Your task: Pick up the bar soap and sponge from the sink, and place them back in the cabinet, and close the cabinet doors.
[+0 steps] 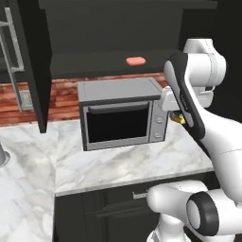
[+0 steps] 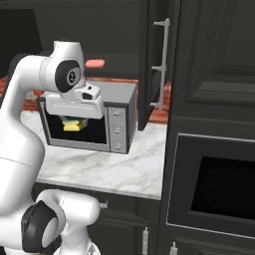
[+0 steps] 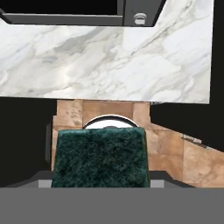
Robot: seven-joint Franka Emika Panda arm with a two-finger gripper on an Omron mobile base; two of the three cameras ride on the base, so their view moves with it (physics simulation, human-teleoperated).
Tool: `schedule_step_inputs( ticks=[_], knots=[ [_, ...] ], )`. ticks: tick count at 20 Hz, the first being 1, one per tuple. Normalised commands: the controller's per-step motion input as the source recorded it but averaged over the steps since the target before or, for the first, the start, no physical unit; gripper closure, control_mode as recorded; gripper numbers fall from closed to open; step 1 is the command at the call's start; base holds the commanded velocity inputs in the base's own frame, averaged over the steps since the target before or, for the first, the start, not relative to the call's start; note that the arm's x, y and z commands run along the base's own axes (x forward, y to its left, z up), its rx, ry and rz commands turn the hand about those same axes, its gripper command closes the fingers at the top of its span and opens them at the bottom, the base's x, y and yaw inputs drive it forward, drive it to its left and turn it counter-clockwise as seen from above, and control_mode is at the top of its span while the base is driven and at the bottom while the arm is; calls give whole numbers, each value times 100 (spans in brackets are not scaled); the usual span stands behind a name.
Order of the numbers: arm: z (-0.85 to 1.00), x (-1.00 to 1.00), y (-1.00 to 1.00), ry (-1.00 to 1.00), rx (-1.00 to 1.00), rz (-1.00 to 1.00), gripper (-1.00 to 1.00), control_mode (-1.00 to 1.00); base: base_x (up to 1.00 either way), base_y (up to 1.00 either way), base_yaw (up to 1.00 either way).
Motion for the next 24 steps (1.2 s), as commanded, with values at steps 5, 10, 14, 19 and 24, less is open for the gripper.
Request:
schedule_step_inputs(
  ticks=[5, 10, 14, 19, 24],
  knots=[
    [0, 0, 0, 0, 0, 0, 100, 100, 39, 32, 0],
    [0, 0, 0, 0, 0, 0, 100, 100, 32, 25, 0],
    [0, 0, 0, 0, 0, 0, 100, 100, 26, 24, 0],
    [0, 0, 0, 0, 0, 0, 100, 100, 33, 33, 0],
    [0, 0, 0, 0, 0, 0, 100, 100, 38, 38, 0]
  ],
)
